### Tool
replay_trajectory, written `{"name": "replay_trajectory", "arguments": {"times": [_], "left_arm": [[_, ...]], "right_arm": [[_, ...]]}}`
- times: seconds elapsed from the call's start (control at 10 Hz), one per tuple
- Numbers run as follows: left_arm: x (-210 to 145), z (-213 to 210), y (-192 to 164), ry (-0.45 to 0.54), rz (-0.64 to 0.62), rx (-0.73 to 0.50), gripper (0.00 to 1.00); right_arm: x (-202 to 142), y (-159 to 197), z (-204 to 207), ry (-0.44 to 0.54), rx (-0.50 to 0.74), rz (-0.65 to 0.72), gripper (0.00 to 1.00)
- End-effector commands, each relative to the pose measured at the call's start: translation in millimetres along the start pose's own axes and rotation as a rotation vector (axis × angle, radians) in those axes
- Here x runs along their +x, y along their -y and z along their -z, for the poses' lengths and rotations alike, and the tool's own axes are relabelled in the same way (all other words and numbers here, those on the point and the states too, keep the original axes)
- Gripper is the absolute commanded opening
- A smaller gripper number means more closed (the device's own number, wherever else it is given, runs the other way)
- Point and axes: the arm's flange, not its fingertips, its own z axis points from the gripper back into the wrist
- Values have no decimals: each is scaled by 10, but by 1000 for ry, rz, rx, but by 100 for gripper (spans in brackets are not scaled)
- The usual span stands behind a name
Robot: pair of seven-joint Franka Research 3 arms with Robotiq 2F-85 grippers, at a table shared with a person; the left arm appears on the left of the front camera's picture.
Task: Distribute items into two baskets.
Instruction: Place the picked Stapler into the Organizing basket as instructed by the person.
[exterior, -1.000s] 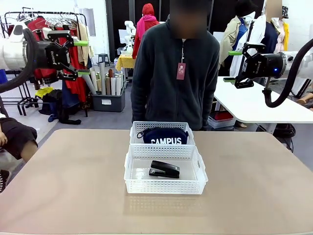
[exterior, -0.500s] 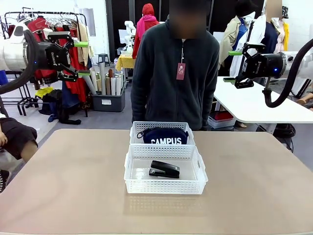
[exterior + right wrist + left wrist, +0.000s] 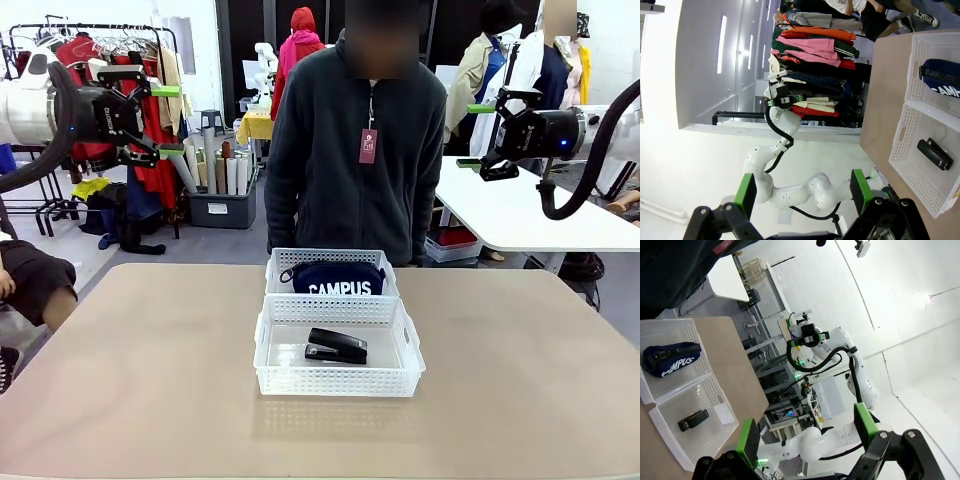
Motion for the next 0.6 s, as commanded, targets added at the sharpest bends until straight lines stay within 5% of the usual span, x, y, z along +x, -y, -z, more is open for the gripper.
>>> {"name": "replay_trajectory", "arguments": {"times": [0.0, 0.5], "left_arm": [[2, 2, 18, 6, -6, -1, 100], [2, 2, 18, 6, -6, -1, 100]], "right_arm": [[-11, -25, 8, 0, 2, -2, 100], [-11, -25, 8, 0, 2, -2, 100]]}}
